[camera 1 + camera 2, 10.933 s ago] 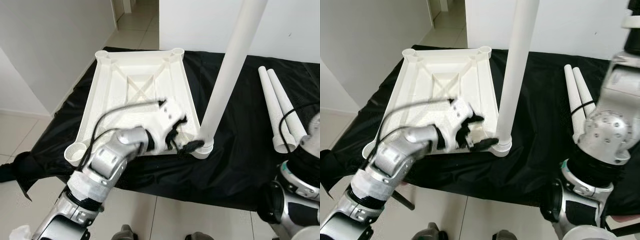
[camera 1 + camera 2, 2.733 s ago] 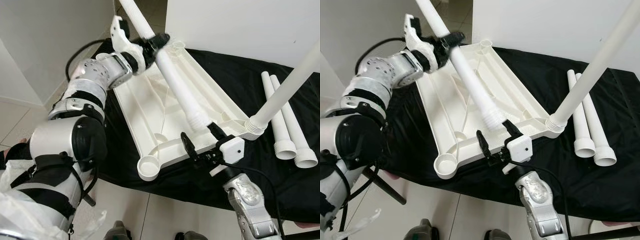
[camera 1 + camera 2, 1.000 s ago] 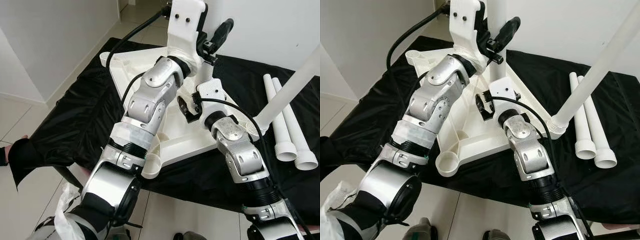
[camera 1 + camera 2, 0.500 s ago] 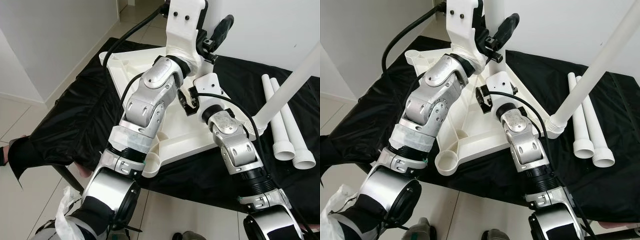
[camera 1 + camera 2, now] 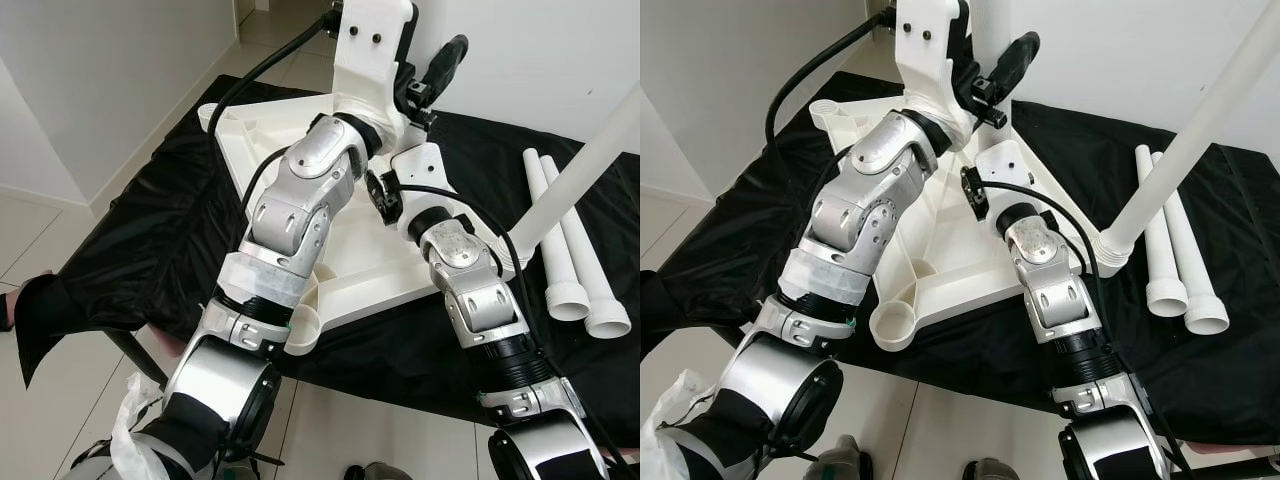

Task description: Building children table

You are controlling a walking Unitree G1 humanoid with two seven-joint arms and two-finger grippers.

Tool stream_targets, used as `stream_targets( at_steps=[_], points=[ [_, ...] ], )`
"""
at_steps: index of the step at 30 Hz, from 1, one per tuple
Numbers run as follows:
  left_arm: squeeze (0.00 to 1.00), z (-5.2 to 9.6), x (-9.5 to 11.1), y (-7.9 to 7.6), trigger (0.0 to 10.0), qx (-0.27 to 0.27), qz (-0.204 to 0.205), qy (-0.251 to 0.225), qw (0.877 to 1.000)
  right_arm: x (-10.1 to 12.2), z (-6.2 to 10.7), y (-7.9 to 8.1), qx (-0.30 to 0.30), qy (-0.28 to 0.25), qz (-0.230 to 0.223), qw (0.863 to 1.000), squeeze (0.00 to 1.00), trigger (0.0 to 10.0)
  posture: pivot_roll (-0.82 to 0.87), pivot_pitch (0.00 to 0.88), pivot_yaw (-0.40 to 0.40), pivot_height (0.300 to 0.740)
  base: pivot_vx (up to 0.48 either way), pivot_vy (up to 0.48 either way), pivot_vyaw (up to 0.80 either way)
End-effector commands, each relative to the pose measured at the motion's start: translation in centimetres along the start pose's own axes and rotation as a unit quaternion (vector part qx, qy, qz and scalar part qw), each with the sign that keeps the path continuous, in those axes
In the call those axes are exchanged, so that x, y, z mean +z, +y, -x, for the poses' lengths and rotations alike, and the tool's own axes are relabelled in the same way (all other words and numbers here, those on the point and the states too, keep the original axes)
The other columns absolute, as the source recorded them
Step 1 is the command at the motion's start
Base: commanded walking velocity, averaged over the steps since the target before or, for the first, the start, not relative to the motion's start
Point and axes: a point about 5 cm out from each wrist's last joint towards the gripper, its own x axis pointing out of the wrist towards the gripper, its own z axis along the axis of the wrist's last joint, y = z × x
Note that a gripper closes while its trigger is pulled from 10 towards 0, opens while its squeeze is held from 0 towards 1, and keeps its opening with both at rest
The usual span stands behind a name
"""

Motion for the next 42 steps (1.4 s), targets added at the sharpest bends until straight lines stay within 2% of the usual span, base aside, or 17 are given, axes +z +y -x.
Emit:
stream_targets(
  at_steps=[1,3,4,5,6,17,18,19,22,23,24,28,30,33,36,41,42],
  points=[
    [0.00,-0.2,0.1,-1.4,10.0,-0.023,0.012,-0.007,1.000,0.4,-0.4,-0.1,0.001,-0.008,0.005,1.000,0.00,10.0,0.10,0.000,-0.058,0.740,0.000,0.000,0.00],
    [0.00,-0.2,0.1,-1.4,10.0,-0.022,0.012,-0.007,1.000,0.4,-0.4,-0.1,0.001,-0.007,0.004,1.000,0.00,10.0,0.10,0.000,-0.058,0.740,0.000,0.000,0.00],
    [0.00,-0.2,0.1,-1.4,10.0,-0.022,0.012,-0.007,1.000,0.4,-0.4,-0.1,0.002,-0.006,0.000,1.000,0.00,1.8,0.10,0.000,-0.058,0.740,0.000,0.000,0.00],
    [0.00,-0.2,0.1,-1.4,10.0,-0.022,0.012,-0.007,1.000,0.4,-0.4,-0.1,0.002,-0.006,0.000,1.000,0.00,1.8,0.10,0.000,-0.058,0.740,0.000,0.000,0.00],
    [0.00,-0.3,0.2,-1.4,10.0,-0.021,0.011,-0.007,1.000,0.3,-0.4,-0.1,-0.002,-0.004,-0.007,1.000,0.00,0.0,0.10,0.000,-0.059,0.740,0.000,0.000,0.00],
    [0.00,-0.4,0.5,-1.4,10.0,-0.025,0.009,-0.011,1.000,0.0,-0.4,-0.4,-0.011,0.008,-0.030,0.999,0.00,0.0,0.10,0.000,-0.059,0.740,0.000,0.000,0.00],
    [1.00,-0.3,0.5,-1.5,10.0,-0.032,0.021,-0.014,0.999,-0.2,-0.4,-0.6,-0.024,0.015,-0.039,0.999,0.00,0.0,0.10,0.000,-0.058,0.740,0.000,0.000,0.00],
    [1.00,-0.3,0.6,-1.5,10.0,-0.037,0.032,-0.017,0.999,-0.3,-0.4,-0.7,-0.032,0.019,-0.043,0.998,0.00,10.0,0.10,0.000,-0.058,0.740,0.000,0.000,0.00],
    [1.00,-0.2,0.7,-1.5,10.0,-0.038,0.035,-0.019,0.998,-0.5,-0.4,-0.7,-0.037,0.023,-0.053,0.998,0.00,10.0,0.10,0.000,-0.058,0.740,0.000,0.000,0.00],
    [0.26,-0.1,0.9,-1.5,10.0,-0.042,0.042,-0.027,0.998,-0.7,-0.4,-0.8,-0.047,0.028,-0.063,0.997,0.00,10.0,0.10,0.000,-0.056,0.740,0.000,0.000,0.00],
    [0.00,0.0,1.1,-1.4,10.0,-0.044,0.048,-0.032,0.997,-0.8,-0.3,-0.8,-0.053,0.031,-0.071,0.996,0.00,10.0,0.09,0.000,-0.056,0.740,0.000,0.000,0.00],
    [0.00,0.2,1.4,-1.4,10.0,-0.048,0.058,-0.039,0.996,-0.9,-0.2,-0.9,-0.058,0.032,-0.073,0.995,0.00,10.0,0.09,0.000,-0.056,0.740,0.000,0.000,0.00],
    [0.00,0.7,2.2,-0.8,10.0,-0.058,0.092,-0.061,0.992,-1.4,0.3,-1.4,-0.075,0.038,-0.081,0.993,0.00,10.0,0.09,0.000,-0.055,0.740,0.000,0.000,0.00],
    [0.00,1.2,2.6,-0.2,10.0,-0.060,0.106,-0.071,0.990,-1.6,0.8,-1.9,-0.090,0.036,-0.087,0.992,0.00,10.0,0.08,0.002,-0.054,0.740,0.000,0.000,0.00],
    [0.00,1.8,2.4,1.0,10.0,-0.054,0.104,-0.069,0.991,-1.4,1.4,-2.4,-0.107,0.020,-0.097,0.989,0.00,10.0,0.08,0.004,-0.053,0.740,0.000,0.000,0.00],
    [0.00,2.1,2.1,1.6,10.0,-0.046,0.100,-0.059,0.992,-1.3,1.7,-2.6,-0.113,0.010,-0.103,0.988,0.00,10.0,0.08,0.004,-0.052,0.740,0.000,0.000,0.00],
    [0.00,2.7,1.1,2.3,10.0,-0.034,0.070,-0.032,0.996,-1.2,2.3,-2.7,-0.116,0.002,-0.105,0.988,0.00,10.0,0.08,0.004,-0.051,0.740,0.000,0.000,0.00]
  ],
)
